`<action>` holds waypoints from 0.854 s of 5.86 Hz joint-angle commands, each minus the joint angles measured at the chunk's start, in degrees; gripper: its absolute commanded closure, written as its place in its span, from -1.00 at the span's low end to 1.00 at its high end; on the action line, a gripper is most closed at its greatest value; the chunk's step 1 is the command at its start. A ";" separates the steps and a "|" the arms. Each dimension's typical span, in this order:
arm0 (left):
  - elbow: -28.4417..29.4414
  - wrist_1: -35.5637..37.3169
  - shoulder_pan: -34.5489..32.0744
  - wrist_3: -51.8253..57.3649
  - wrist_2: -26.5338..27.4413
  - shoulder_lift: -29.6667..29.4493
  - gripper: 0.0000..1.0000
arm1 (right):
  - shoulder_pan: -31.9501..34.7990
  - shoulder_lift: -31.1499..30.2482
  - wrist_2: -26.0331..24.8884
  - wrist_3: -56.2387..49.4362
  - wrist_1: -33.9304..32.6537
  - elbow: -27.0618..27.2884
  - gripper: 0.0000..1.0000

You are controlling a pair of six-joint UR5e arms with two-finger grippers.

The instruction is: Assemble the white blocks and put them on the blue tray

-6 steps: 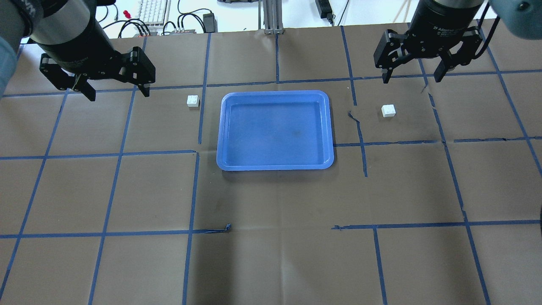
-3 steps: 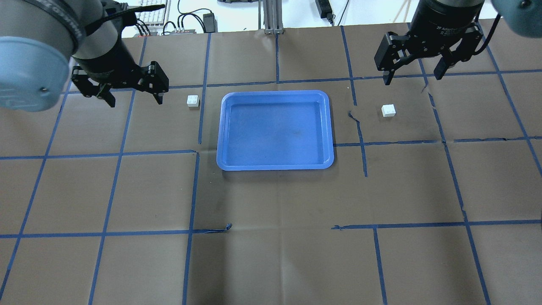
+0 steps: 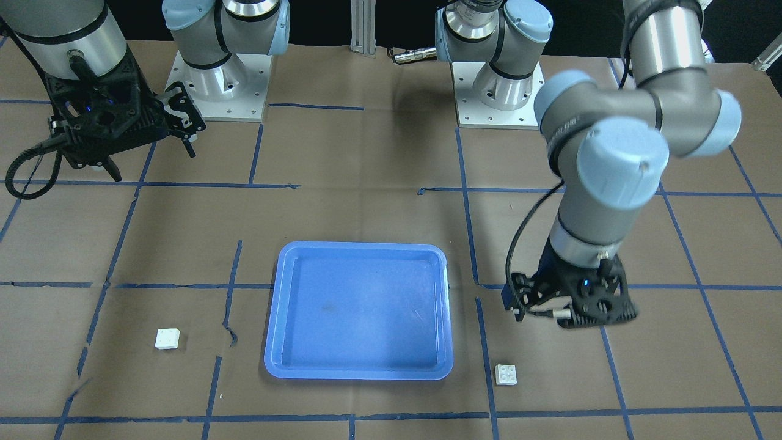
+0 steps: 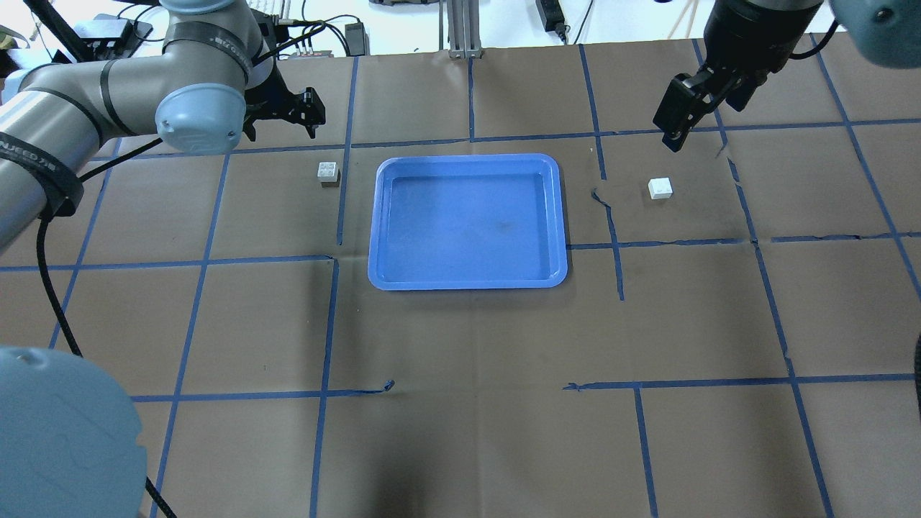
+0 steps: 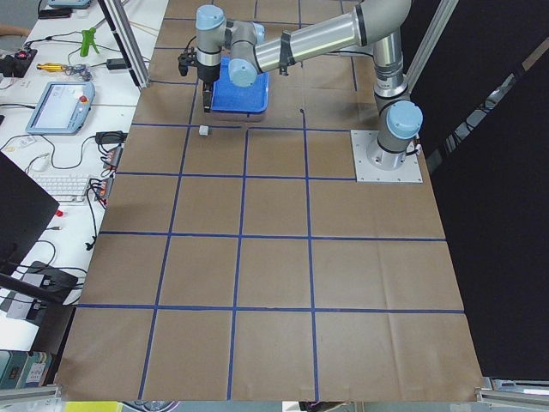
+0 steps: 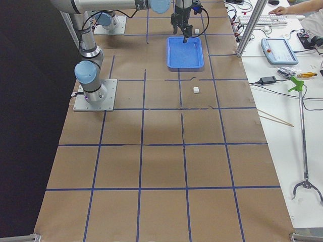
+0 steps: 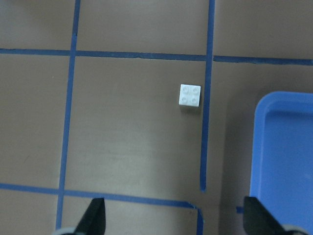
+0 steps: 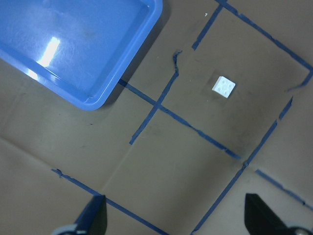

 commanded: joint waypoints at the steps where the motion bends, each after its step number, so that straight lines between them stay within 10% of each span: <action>1: 3.27 5.20 0.02 3.08 -0.14 -8.68 -0.98 | -4.23 2.50 0.88 -28.38 -3.47 -0.21 -0.99; 4: 1.87 5.77 0.02 11.15 -4.34 -12.31 -0.92 | -13.80 6.80 12.87 -62.71 -3.84 -0.47 -0.99; 5: 1.86 5.77 0.02 12.84 -4.36 -12.40 -0.63 | -17.15 10.47 20.76 -73.24 -3.75 -0.13 -0.99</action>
